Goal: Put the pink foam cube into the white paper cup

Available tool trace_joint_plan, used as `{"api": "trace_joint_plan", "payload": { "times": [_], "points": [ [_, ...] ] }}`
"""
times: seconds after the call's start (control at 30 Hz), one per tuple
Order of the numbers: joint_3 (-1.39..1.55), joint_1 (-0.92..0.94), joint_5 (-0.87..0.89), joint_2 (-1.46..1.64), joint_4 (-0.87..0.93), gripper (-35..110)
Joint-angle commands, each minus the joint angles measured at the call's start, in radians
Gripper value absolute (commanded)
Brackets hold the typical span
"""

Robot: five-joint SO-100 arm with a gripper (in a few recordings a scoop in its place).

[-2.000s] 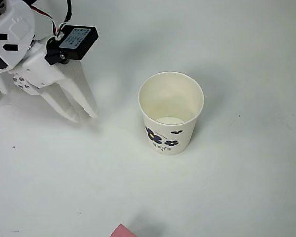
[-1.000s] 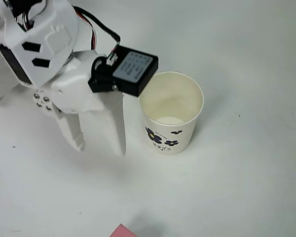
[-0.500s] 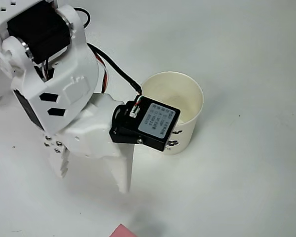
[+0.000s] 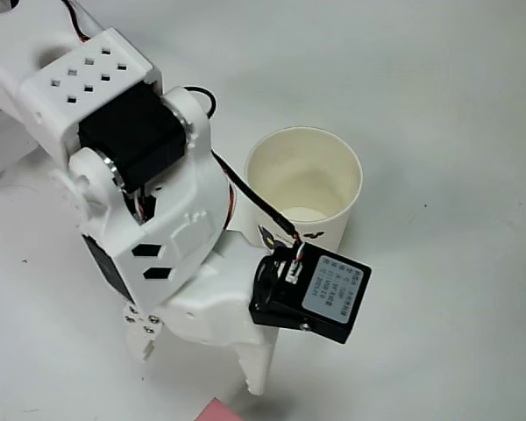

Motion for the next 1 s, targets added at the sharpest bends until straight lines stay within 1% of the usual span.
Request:
{"api": "trace_joint_plan", "payload": {
  "times": [0.0, 0.3, 0.43, 0.5, 0.6, 0.63, 0.97],
  "points": [
    [-0.244, 0.044, 0.012, -0.029, 0.044, 49],
    [-0.632, 0.048, 0.025, -0.275, 0.196, 49],
    [-0.844, 0.048, 0.031, -0.399, 0.298, 49],
    [-1.039, 0.048, 0.038, -0.505, 0.393, 49],
    [-1.489, 0.049, 0.066, -0.746, 0.584, 49],
    [-1.543, 0.049, 0.072, -0.775, 0.615, 49],
    [-1.537, 0.051, 0.117, -0.758, 0.618, 48]
  ]
}}
